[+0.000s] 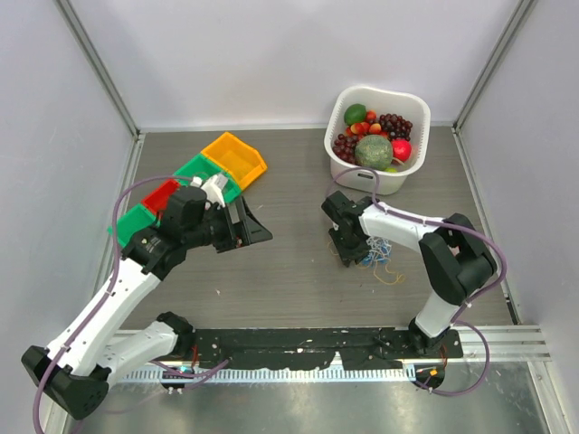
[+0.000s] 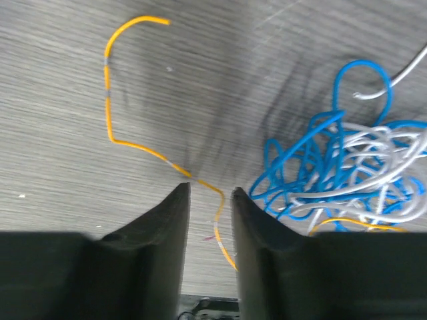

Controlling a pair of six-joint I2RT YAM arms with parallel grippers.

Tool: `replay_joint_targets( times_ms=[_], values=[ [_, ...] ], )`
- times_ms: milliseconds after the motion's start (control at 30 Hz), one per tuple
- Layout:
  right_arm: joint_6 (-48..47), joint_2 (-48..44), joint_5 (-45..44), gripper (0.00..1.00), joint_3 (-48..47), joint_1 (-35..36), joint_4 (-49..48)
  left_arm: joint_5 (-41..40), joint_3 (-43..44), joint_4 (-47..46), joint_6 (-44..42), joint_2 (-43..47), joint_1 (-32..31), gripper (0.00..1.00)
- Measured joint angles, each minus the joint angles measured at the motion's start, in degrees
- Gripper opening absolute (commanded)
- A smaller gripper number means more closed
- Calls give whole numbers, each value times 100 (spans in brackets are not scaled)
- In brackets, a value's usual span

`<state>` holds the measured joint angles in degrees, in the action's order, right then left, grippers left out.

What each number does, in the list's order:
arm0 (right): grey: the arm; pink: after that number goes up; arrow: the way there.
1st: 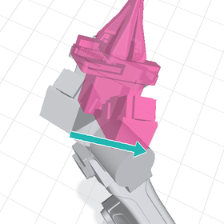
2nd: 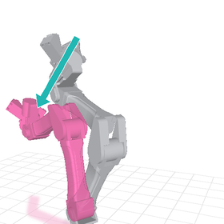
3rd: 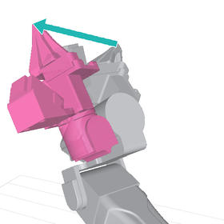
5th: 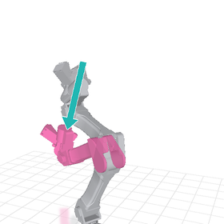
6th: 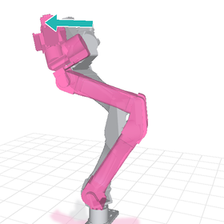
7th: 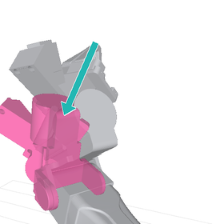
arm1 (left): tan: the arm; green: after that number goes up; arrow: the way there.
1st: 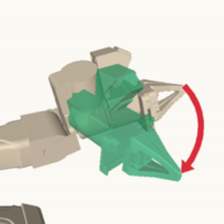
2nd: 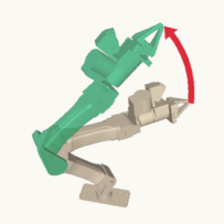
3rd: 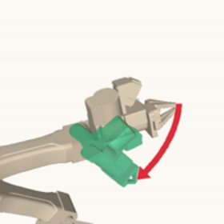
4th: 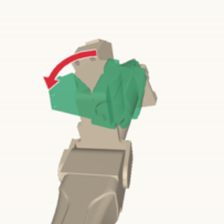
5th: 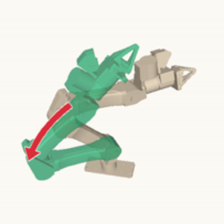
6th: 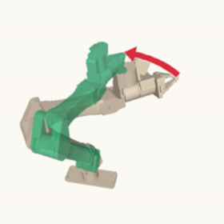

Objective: Untangle the cables

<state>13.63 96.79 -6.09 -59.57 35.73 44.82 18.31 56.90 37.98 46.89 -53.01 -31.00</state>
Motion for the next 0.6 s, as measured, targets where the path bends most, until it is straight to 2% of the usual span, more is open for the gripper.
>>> replay_joint_targets(
  times_ms=[100,133,200,233,433,500,600],
  values=[
    [20,0,129,26,22,98,-61,-50,4,92,48,26,0,83],
    [44,0,157,22,22,116,-87,-79,9,122,48,26,0,83],
    [96,0,175,12,22,179,-105,-155,55,216,44,24,0,82],
    [136,-2,173,1,22,203,-103,-181,107,267,44,4,0,82],
    [330,-503,118,1,-254,249,289,-118,485,232,-4,-361,0,82],
    [393,-911,116,1,-680,247,481,-35,507,96,-70,-472,0,82],
    [577,-1517,118,1,-1818,232,588,155,509,-223,-87,-544,0,83]
  ],
)
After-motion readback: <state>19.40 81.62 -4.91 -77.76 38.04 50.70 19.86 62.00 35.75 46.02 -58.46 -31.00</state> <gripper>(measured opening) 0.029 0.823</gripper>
